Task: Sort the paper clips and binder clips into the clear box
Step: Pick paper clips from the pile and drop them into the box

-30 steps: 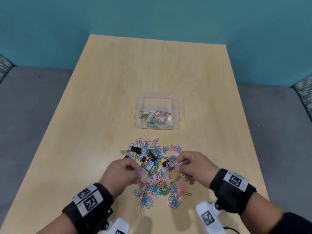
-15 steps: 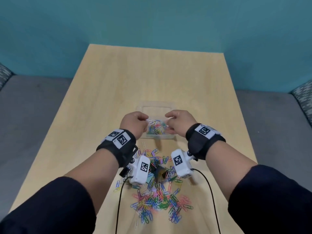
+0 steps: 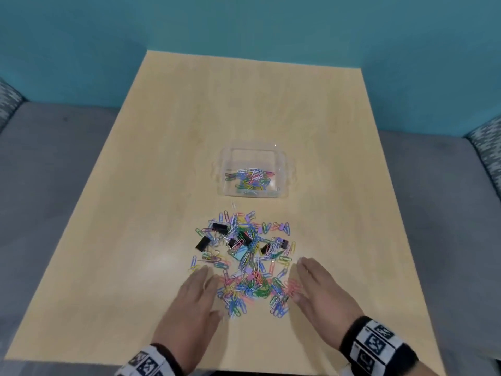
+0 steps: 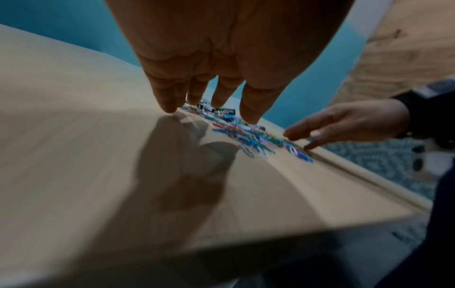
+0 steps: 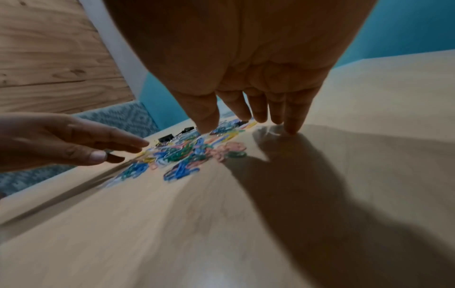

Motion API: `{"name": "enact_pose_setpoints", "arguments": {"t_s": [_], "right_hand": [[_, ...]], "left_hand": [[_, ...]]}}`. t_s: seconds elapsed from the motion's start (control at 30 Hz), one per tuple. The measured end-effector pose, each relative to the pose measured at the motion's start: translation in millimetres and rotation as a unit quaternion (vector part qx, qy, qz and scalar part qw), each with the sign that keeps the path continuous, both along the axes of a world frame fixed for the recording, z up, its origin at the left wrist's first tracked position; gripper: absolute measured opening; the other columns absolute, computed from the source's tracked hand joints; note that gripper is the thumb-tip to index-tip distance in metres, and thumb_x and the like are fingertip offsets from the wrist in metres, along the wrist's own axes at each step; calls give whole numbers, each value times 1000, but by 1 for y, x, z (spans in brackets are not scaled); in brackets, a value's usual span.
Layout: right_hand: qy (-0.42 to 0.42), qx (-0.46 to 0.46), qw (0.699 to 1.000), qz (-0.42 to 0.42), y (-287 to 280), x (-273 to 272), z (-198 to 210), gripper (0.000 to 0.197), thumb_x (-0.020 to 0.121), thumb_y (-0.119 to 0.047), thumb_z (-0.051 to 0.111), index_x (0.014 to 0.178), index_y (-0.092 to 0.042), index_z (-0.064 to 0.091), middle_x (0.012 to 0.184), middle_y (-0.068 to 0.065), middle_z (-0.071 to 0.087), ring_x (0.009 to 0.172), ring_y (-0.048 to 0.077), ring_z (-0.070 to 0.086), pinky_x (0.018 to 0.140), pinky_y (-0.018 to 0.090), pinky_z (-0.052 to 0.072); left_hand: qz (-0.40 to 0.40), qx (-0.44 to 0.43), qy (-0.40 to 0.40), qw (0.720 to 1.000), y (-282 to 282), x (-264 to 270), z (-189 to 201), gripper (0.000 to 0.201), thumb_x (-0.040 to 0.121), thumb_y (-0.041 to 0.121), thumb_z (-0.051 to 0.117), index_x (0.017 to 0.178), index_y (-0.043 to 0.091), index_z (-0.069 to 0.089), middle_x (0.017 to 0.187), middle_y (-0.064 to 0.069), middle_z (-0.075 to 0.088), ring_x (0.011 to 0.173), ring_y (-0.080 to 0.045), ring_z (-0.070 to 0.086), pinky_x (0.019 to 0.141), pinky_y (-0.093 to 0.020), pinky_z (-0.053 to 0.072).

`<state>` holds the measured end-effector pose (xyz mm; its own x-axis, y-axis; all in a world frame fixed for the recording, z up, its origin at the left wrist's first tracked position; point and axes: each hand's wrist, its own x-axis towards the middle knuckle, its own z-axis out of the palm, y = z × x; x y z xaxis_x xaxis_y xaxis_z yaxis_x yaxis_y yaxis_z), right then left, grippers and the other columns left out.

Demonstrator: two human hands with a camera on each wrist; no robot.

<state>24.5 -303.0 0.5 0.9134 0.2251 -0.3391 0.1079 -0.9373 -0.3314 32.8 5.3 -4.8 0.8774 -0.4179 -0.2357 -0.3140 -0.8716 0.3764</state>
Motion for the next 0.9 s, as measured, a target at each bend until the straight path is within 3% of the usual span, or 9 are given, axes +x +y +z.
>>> {"name": "enact_pose_setpoints", "arguments": {"t_s": [0.1,0.2,0.3,0.4,0.5,0.6,0.73,0.9], "right_hand": [[-50,-34,998,9,9,3,-12,65,88,-34,56,140,1,37,145,18,41,136,31,37,109,43,33],[-32,-56,998,11,20,5,-15,67,90,-36,53,142,2,35,148,20,35,138,34,32,108,46,36],[-10,-57,998,36,34,-8,-13,68,89,-40,44,144,-1,32,152,18,28,142,33,24,112,46,29],[7,-21,998,50,39,-12,-2,65,93,-40,41,147,-7,24,156,12,21,145,27,13,118,39,15],[-19,0,1000,13,30,4,6,59,97,-31,41,148,-8,21,156,10,18,145,24,11,118,34,14],[-51,-10,998,27,24,24,2,63,94,-18,45,148,-3,18,156,15,18,145,28,15,118,35,10],[-17,-27,999,42,23,31,-3,66,93,-13,38,150,-5,6,158,12,10,146,25,7,119,38,13],[-9,-34,999,37,27,-3,-6,67,86,-10,43,148,-5,19,152,17,27,143,31,22,115,41,24]], "left_hand": [[-13,53,-14,998,-7,0,-13,64,89,49,37,136,7,42,147,-16,32,136,-33,30,109,-38,26],[5,76,-4,997,-12,7,-16,68,89,51,31,142,8,36,152,-15,27,141,-30,23,113,-40,27],[-22,78,-8,997,-14,7,-10,64,87,49,36,134,7,46,143,-16,41,133,-33,38,110,-38,27],[-25,65,-32,997,-11,4,-5,57,86,47,39,127,9,51,136,-16,48,126,-37,43,105,-39,27],[46,73,-48,995,-7,11,-3,58,90,51,30,124,10,54,131,-20,51,122,-39,44,103,-44,35],[44,74,-34,996,-12,17,-2,58,86,49,33,119,8,58,123,-17,58,115,-35,53,95,-41,47],[11,67,-18,998,-17,10,-3,55,86,46,35,122,11,56,126,-13,56,118,-32,52,93,-40,49],[-23,26,-29,999,-22,-5,-6,50,82,44,42,119,13,57,121,-8,59,115,-27,50,92,-38,50]]}}
